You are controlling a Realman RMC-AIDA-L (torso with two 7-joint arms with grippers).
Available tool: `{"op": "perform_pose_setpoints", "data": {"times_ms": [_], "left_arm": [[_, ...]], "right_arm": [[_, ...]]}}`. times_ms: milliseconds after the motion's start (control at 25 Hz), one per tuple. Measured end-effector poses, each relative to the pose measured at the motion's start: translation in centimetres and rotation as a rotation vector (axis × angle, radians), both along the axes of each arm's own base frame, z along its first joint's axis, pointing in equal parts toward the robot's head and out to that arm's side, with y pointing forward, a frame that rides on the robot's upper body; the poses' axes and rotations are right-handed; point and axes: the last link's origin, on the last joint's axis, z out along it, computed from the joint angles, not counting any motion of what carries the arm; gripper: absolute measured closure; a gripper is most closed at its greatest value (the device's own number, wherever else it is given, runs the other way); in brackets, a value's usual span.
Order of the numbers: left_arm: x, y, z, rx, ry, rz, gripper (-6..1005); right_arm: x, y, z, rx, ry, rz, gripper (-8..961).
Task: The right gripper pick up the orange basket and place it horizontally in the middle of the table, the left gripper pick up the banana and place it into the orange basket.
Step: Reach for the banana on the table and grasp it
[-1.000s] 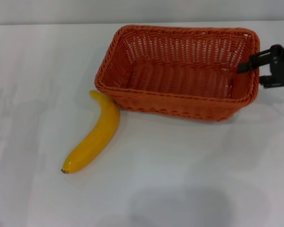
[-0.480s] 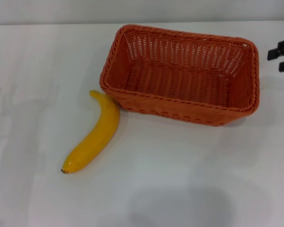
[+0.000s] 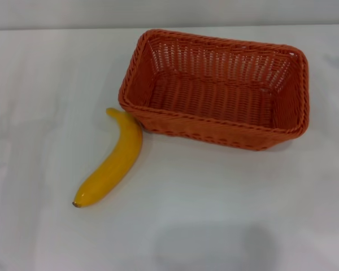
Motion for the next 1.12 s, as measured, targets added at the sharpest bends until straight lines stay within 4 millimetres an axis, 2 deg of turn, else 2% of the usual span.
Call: {"op": "perform_pose_setpoints", "data": {"times_ms": [120,240,400,480,560,800,920,1120], "left_arm": [[-0.1,0.0,0.0,-0.005,-0.005,0.008,277],[-0.4,0.2,-0.2,-0.018,-0.016,0.025,279],[-0.5,0.7,-0.5,-0.044,-0.025,0.037,280],[-0.5,1.0,-0.7,-0.062,-0.029,0.047,281],[-0.5,1.3,-1.0,-0.081,-0.039,0.051,282],[0.2,2.2,-1.2,-0.133,-0.061,-0.001,284],[0.3,2.4,-0.8,-0.183,-0.089,-0.05,285],[-0.6,2.3,1.4,-0.353,-0.178,-0.108,287]], "right_arm": [[1.1,-1.4,-0.7,0.197,0.05,0.077,477],[1.7,-3.1,-1.9,0.407,-0.001,0.19,479],[3.1,-4.1,-3.3,0.561,-0.045,0.219,483],[3.9,-4.3,-4.0,0.611,-0.11,0.219,485],[4.6,-4.6,-4.8,0.673,-0.25,0.241,482],[5.0,-5.1,-7.3,0.807,-0.586,0.329,473],[5.0,-4.9,-8.3,0.811,-0.675,0.343,389],[5.0,-4.3,-9.6,0.815,-0.715,0.295,271]]}}
